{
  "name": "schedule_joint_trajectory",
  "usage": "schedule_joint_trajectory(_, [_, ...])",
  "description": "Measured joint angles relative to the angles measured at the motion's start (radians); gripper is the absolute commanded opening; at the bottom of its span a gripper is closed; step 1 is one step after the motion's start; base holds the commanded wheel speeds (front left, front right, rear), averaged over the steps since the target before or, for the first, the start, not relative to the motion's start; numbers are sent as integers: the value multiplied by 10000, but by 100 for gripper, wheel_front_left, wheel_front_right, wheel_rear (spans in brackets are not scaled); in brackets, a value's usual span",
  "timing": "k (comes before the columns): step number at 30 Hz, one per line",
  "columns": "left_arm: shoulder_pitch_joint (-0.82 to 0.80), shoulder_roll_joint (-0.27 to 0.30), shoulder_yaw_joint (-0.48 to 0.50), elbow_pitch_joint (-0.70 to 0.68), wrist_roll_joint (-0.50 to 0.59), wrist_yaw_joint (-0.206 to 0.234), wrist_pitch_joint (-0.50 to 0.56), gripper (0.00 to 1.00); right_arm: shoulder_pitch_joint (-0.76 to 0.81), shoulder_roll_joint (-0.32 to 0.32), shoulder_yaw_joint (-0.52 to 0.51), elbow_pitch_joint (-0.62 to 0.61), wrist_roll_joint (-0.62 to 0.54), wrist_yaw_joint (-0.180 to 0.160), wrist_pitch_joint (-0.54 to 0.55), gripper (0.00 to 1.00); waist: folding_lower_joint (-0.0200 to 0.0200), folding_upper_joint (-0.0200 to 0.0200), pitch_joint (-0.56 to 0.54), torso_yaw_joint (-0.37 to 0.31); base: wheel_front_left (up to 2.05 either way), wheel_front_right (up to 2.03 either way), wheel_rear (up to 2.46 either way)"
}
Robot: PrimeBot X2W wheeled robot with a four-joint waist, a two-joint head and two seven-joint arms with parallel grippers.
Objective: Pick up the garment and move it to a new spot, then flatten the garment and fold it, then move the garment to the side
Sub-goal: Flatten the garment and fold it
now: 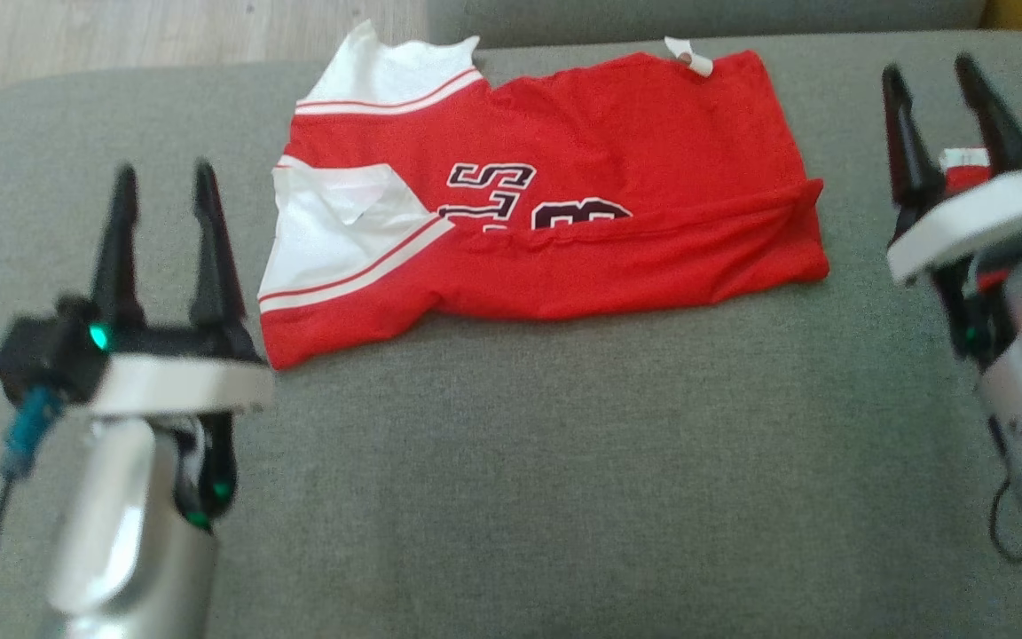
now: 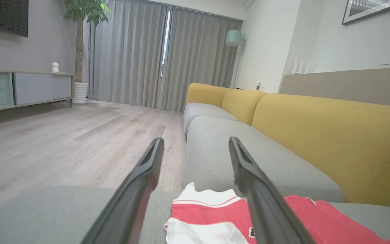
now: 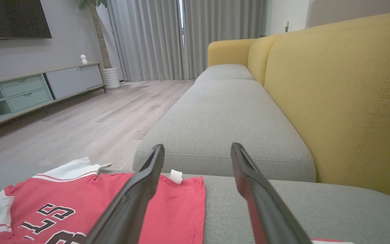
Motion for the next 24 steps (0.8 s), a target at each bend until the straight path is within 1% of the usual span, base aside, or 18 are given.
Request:
schedule_joint_trajectory(1, [258,-130,61,-65,58,0,0,100,301,94,-240,-153,-234,0,-36,100,0,0,-78,3,0,0,0])
schedule_joint_trajectory(2, [258,-130,61,-65,58,0,0,100,301,94,-240,-153,-234,0,-36,100,0,0,-78,3,0,0,0])
schedule_joint_trajectory(5, [895,-443,105,-111,251,-4,0,100,1256,443,-1053,-424,-938,0,-42,100,0,0,-295,24,0,0,0])
schedule_joint_trajectory(7, [1271,-608,117,-2,320,-58,0,100,1963,732,-1496,-552,-1338,0,-42,100,-1,0,-418,36,0,0,0])
schedule_joint_trajectory(12, [1870,-796,100,556,502,-176,2,100,3419,1599,-2347,-951,-2080,0,77,100,0,0,-553,-1,0,0,0])
schedule_joint_trajectory(18, [1817,-826,121,1064,686,-238,2,100,3755,2140,-2934,-1954,-2784,0,422,100,1,0,-444,-193,0,0,0])
schedule_joint_trajectory(21, [1589,-805,142,1668,746,-198,6,100,3755,2278,-3072,-2520,-3003,0,581,100,1,0,-292,-305,0,0,0])
schedule_joint_trajectory(24, [1086,-769,161,2330,746,-159,253,100,3756,2420,-3139,-3053,-3145,0,775,100,2,0,-66,-426,0,0,0])
